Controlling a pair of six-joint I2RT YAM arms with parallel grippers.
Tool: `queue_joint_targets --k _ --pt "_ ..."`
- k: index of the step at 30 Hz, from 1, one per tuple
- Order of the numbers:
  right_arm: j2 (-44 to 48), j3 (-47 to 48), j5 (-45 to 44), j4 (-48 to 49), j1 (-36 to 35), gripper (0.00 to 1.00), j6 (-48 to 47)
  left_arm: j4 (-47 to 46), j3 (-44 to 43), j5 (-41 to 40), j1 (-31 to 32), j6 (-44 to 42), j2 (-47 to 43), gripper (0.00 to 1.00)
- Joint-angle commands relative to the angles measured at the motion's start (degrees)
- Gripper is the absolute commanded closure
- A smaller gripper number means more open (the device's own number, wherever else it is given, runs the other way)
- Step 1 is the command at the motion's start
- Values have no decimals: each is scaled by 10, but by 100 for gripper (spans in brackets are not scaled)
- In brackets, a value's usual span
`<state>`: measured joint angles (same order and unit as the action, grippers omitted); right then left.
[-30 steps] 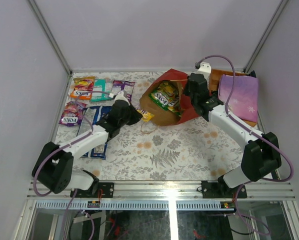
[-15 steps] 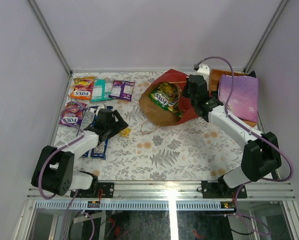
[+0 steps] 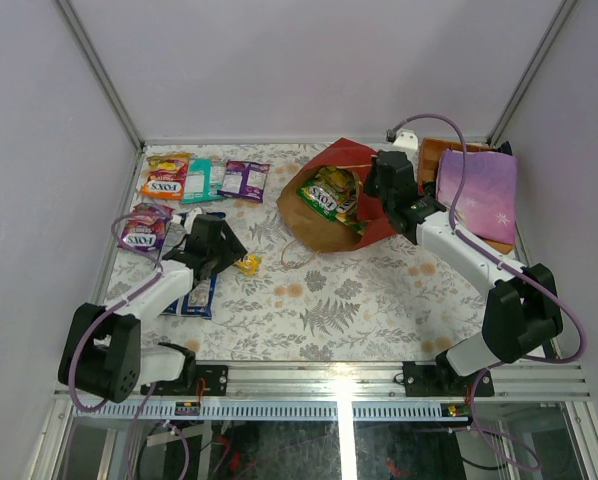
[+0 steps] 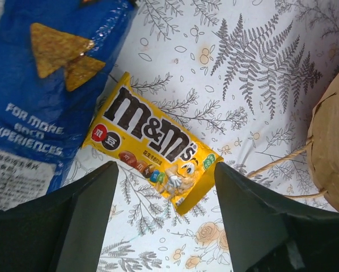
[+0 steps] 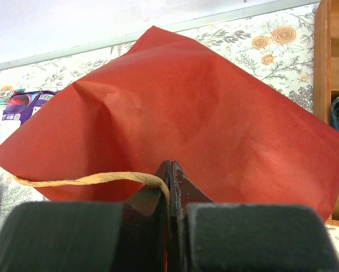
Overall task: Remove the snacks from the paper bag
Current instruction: Place the snack at the center of the board, then move the snack to the center of the board.
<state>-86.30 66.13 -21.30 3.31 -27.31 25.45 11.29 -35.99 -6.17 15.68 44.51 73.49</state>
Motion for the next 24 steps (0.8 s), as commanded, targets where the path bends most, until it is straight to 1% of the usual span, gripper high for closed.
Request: queue_joint_targets --k 1,2,5,8,9,13,18,24 --pt "1 -1 -2 15 8 100 -1 47 -20 -46 -4 7 -45 36" --pt "1 -1 -1 16 8 100 -1 45 -20 -49 -4 4 -51 43" --pt "-1 -1 6 15 7 100 3 42 -29 -52 -4 -9 -58 76" --pt "0 -3 8 15 8 100 3 23 -33 -51 -4 -22 -35 97" --pt "1 -3 8 15 7 100 3 11 -30 -52 -3 -25 -20 100" --pt "7 -2 9 12 7 100 3 -26 -19 -39 -3 -21 57 100" --pt "7 -5 4 13 8 100 -1 -85 18 -17 -3 -9 110 100" --pt "1 -1 6 11 8 100 0 -100 -2 -32 -3 -20 165 100"
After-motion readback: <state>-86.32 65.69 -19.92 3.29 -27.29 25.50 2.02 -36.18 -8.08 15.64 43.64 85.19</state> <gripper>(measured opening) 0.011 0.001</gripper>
